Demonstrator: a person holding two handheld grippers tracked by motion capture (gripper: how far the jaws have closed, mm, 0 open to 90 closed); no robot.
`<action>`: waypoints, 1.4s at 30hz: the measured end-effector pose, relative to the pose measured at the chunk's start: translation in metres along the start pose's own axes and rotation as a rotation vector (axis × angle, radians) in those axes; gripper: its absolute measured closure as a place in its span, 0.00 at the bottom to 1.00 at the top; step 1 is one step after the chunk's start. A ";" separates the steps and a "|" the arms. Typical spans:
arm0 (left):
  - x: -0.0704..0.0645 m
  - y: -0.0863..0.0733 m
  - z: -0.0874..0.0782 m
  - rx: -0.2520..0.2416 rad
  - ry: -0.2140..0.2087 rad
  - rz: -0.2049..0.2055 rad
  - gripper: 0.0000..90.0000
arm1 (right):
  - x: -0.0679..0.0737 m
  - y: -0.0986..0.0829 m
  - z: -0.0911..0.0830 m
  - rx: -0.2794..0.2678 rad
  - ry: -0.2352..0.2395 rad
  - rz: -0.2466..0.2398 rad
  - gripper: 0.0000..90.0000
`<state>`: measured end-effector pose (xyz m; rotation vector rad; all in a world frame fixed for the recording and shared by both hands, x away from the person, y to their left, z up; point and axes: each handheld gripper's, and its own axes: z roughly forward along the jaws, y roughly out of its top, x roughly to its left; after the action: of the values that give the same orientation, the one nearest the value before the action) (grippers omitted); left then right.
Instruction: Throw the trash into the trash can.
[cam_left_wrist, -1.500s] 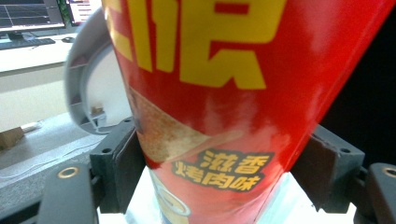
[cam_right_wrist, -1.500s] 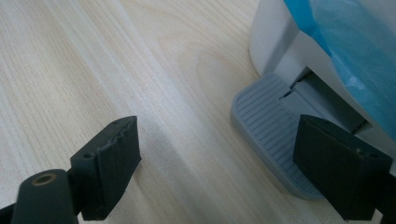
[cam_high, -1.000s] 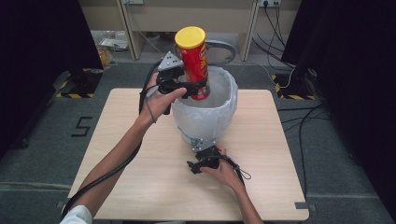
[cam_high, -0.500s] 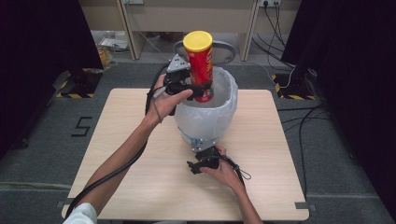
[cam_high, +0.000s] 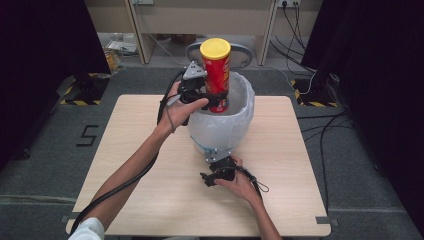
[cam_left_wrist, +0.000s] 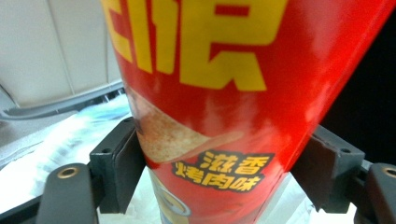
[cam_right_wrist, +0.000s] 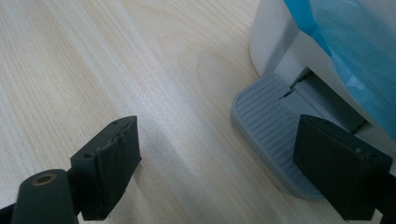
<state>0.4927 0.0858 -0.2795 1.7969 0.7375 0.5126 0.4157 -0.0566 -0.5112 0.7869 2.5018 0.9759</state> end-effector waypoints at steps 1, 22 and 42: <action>0.000 -0.001 0.000 0.002 0.000 -0.008 0.26 | 0.000 0.000 0.000 0.001 -0.003 -0.008 0.17; 0.003 -0.002 -0.020 -0.032 0.011 -0.016 0.17 | 0.000 0.000 0.000 0.005 -0.004 -0.003 0.16; 0.015 -0.023 -0.055 -0.035 0.005 -0.023 0.17 | 0.000 0.000 0.000 0.005 -0.006 -0.008 0.16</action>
<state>0.4615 0.1389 -0.2828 1.7530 0.7475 0.5113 0.4158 -0.0560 -0.5112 0.7798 2.5010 0.9636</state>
